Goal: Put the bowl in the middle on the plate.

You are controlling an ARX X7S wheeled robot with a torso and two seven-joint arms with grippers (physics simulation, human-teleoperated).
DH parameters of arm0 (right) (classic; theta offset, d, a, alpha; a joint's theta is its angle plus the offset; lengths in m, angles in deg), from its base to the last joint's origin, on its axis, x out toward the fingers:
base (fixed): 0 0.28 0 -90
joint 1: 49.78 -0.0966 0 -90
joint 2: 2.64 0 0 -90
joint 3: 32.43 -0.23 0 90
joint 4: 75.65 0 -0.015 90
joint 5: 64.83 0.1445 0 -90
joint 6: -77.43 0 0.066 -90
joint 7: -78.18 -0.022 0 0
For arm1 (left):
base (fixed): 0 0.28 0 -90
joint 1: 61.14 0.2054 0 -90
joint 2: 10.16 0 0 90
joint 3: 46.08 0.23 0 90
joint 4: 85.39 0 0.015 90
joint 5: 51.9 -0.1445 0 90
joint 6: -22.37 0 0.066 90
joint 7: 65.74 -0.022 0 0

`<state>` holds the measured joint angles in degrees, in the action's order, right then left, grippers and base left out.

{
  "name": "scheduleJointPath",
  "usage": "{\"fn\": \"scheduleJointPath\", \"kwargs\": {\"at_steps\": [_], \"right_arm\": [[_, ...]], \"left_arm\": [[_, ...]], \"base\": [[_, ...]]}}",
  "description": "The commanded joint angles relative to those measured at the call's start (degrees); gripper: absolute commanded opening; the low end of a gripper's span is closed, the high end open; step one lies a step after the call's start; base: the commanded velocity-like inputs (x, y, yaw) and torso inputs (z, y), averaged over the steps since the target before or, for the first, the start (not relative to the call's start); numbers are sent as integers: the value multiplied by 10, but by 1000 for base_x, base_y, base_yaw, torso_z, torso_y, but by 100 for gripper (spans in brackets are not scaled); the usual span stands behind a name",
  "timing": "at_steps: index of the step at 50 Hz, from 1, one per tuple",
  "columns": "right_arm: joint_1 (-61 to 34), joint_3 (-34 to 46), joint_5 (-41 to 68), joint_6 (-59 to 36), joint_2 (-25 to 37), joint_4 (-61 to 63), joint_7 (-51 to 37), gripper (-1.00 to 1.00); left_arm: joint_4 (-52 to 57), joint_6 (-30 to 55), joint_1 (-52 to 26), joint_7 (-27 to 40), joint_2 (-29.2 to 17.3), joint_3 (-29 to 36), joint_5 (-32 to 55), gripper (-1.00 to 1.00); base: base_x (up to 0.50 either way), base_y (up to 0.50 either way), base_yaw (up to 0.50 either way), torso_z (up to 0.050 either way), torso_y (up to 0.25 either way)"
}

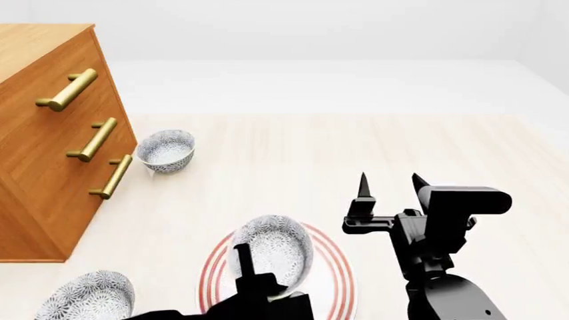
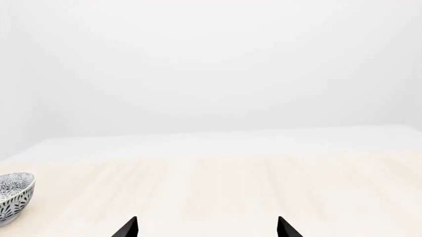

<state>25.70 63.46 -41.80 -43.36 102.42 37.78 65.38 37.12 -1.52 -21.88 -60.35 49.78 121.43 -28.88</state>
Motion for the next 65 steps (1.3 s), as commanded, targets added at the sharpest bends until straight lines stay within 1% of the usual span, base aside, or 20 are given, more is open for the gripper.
{"fn": "scheduleJointPath", "kwargs": {"at_steps": [1,25,32,33,49,54,57,58,61,62,63,65], "right_arm": [[0,0,3,2,2,-1,-2,100],[1,4,7,7,5,-2,-6,100],[0,6,8,10,5,-6,-6,100],[0,6,7,11,6,-7,-6,100],[-1,10,11,11,8,-8,-8,100],[-2,11,12,11,9,-7,-9,100],[-2,10,14,10,10,-5,-10,100],[-3,10,14,9,10,-5,-10,100],[-4,11,15,7,11,-2,-11,100],[-4,11,15,7,11,-2,-12,100],[-5,12,15,8,11,-3,-12,100],[-5,13,15,8,11,-2,-12,100]], "left_arm": [[-32,-17,5,0,6,12,-21,-100],[-66,-40,13,-10,8,23,-23,-100],[-64,-32,11,-13,8,26,-20,-100],[-63,-24,11,-12,10,23,-17,100],[-26,6,-5,-14,2,12,-3,100],[17,38,-17,-12,-5,-2,11,100],[82,83,-28,-13,-15,-25,36,100],[115,108,-33,-15,-19,-39,52,100],[193,188,-35,-28,-14,-110,114,100],[228,229,-36,-38,-8,-152,145,100],[238,238,-50,-15,-12,-172,196,100],[237,238,-85,58,-18,-190,312,100]], "base": [[0,0,0,0,0],[0,0,0,0,0],[0,0,0,0,0],[0,0,0,0,0],[0,0,0,0,0],[0,0,0,0,0],[0,0,0,0,0],[0,0,0,0,0],[0,0,0,0,0],[0,0,0,0,0],[0,0,0,0,0],[0,0,0,0,0]]}}
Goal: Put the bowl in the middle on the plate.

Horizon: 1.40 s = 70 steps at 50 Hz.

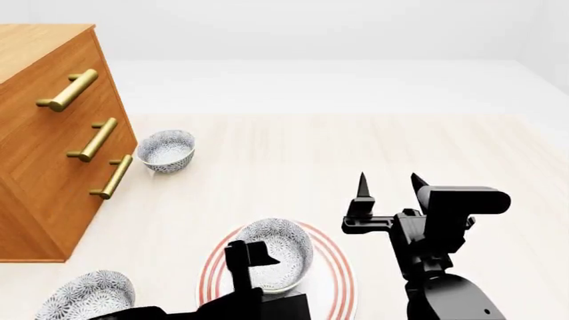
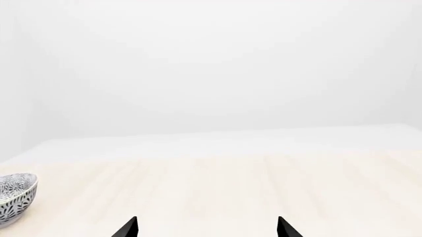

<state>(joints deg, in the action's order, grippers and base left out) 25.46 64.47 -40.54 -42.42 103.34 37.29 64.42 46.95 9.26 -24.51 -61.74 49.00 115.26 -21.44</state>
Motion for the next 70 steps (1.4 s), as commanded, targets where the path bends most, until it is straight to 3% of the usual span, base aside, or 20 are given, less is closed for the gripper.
{"fn": "scheduleJointPath", "kwargs": {"at_steps": [1,4,6,14,19,22,23,24,32,34,39,42,49,60,70], "right_arm": [[-3,3,3,-1,1,3,-2,100],[-2,4,3,0,2,4,-2,100],[-1,4,3,1,3,4,-3,100],[-4,4,6,-3,5,8,-6,100],[-2,4,5,0,7,5,-6,100],[-2,4,7,-5,10,16,-9,100],[-3,4,7,-5,9,15,-10,100],[-3,4,7,-4,10,15,-10,100],[-10,9,7,-6,11,15,-10,100],[-11,9,8,-5,11,12,-10,100],[-13,18,5,-1,11,12,-6,100],[-14,22,4,-1,11,13,-6,100],[-11,36,-9,3,18,31,-9,100],[-5,66,-49,13,39,73,-13,100],[-114,74,-58,-124,70,206,-49,100]], "left_arm": [[139,130,-86,114,-15,-138,298,100],[122,125,-130,190,-19,-182,435,100],[115,114,-148,210,-26,-205,481,100],[101,48,-169,191,-67,-265,520,100],[35,-58,-116,192,-113,-353,526,100],[13,-153,-57,213,-148,-433,560,100],[-17,-189,-26,254,-160,-458,608,100],[-16,-189,-27,256,-160,-458,610,100],[1,-344,176,278,-167,-538,464,100],[-11,-368,206,281,-160,-551,465,100],[-16,-432,284,280,-127,-543,326,100],[-17,-449,311,273,-117,-537,311,100],[-41,-505,337,286,-80,-527,194,100],[-75,-523,337,286,-54,-506,145,100],[-25,-490,257,336,-56,-532,152,100]], "base": [[0,0,0,0,0],[0,0,0,0,0],[0,0,0,0,0],[0,0,0,0,0],[0,0,0,0,0],[0,0,0,0,0],[0,0,0,0,0],[0,0,0,0,0],[0,0,0,0,0],[0,0,0,0,0],[0,0,0,0,0],[0,0,0,0,0],[0,0,0,0,0],[0,0,0,0,0],[0,0,0,0,0]]}}
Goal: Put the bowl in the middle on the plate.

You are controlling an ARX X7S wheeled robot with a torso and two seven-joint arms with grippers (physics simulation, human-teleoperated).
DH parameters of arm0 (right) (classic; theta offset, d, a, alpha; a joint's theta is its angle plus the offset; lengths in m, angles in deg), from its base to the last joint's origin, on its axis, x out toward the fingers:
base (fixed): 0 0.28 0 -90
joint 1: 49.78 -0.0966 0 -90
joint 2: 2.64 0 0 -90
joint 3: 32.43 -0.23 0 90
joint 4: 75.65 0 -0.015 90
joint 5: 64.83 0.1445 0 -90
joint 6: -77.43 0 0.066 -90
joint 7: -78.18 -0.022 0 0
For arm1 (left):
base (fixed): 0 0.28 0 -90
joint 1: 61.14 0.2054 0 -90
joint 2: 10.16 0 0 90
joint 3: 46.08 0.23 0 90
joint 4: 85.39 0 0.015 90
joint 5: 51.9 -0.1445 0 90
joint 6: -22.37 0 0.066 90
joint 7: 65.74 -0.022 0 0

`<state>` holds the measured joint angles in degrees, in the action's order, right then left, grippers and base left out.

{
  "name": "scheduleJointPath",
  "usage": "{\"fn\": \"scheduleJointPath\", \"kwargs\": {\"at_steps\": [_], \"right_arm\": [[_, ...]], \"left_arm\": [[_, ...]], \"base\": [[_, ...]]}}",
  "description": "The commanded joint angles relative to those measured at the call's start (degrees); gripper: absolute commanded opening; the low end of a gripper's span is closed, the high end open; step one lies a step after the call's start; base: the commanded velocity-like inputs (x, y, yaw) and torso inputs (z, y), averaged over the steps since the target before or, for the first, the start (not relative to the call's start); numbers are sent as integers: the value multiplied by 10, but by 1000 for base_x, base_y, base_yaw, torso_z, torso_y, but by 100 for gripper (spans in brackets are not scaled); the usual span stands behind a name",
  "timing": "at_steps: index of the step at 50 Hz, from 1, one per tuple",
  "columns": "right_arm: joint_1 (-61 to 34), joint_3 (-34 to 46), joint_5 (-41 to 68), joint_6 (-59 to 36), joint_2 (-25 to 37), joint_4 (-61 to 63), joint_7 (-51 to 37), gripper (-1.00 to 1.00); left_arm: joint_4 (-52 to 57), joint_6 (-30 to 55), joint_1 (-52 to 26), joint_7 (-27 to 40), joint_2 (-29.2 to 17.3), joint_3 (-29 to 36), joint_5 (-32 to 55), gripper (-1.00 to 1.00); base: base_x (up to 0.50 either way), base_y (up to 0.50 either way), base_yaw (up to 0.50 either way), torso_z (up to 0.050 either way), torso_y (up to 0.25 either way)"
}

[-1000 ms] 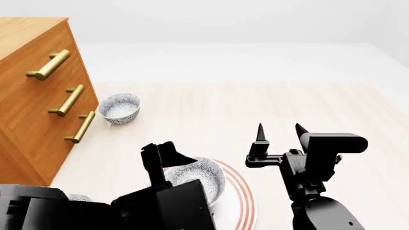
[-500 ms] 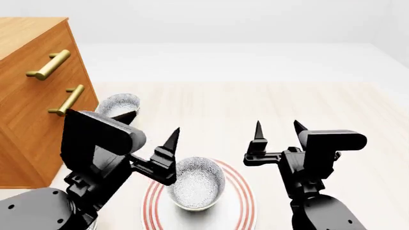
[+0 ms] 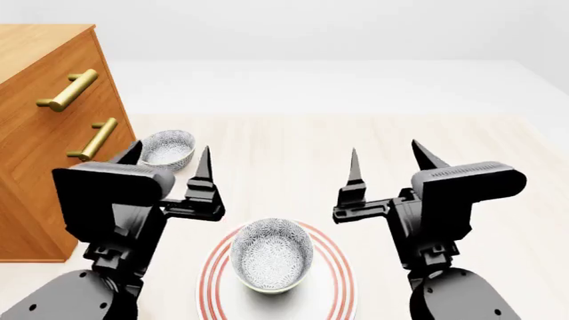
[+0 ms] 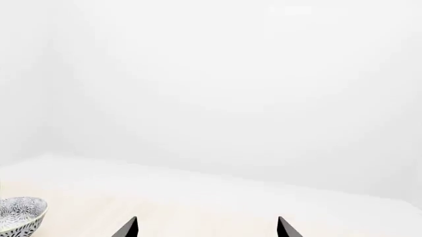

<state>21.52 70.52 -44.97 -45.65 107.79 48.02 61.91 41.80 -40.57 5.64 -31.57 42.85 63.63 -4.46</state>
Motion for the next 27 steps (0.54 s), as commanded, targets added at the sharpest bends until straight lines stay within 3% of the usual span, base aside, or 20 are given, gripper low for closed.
{"fn": "scheduleJointPath", "kwargs": {"at_steps": [1,27], "right_arm": [[-81,14,-13,-99,27,106,-24,100],[-124,17,5,-154,31,152,-32,100]], "left_arm": [[31,14,-49,36,4,-15,-13,100],[64,29,-76,47,-2,-16,6,100]], "base": [[0,0,0,0,0],[0,0,0,0,0]]}}
